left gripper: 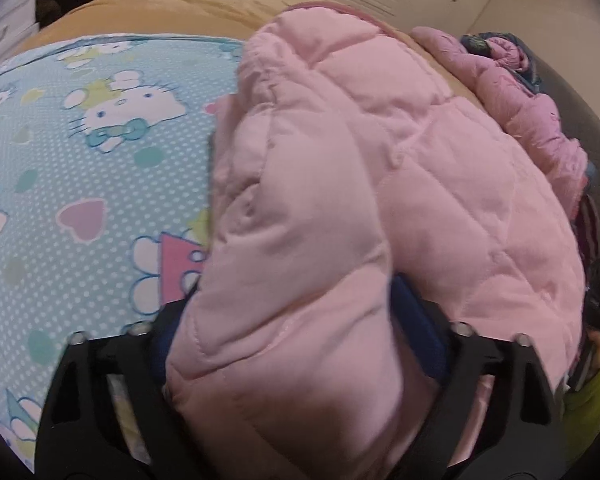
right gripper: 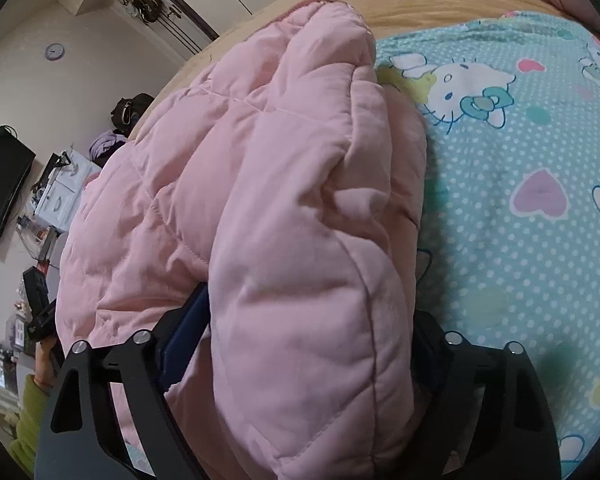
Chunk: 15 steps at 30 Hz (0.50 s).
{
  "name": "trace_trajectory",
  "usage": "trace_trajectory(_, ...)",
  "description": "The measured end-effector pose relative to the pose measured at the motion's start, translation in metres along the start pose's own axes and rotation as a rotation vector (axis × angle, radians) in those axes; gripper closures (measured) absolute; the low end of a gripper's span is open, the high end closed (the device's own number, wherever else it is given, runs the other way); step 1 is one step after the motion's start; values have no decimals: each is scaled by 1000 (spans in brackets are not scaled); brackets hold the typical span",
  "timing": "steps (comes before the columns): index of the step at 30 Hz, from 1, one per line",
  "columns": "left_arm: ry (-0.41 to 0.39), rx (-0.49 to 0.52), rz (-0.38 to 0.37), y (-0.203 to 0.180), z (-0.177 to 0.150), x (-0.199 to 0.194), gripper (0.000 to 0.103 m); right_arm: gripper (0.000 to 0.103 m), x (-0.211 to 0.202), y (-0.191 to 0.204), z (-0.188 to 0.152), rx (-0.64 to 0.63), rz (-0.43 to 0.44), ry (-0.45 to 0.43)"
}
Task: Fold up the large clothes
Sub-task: 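Grasp the jacket edge with both grippers and lift it, then fold the lifted jacket half over onto the rest with both grippers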
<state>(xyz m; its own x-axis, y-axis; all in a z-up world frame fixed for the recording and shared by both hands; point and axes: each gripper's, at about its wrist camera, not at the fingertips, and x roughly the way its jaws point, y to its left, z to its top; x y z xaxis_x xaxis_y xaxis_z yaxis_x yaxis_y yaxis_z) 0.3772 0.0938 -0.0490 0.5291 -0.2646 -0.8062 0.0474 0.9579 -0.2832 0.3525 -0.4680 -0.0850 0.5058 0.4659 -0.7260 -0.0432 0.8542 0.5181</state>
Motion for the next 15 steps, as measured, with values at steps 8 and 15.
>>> trace_trajectory(8,-11,62,27,-21,3,-9,55,46,-10,16,-11,-21,-16,-30)
trace_trajectory(15,-58,83,59,-31,-1,-31,69,63,-36,32,-12,-57,-34,-41)
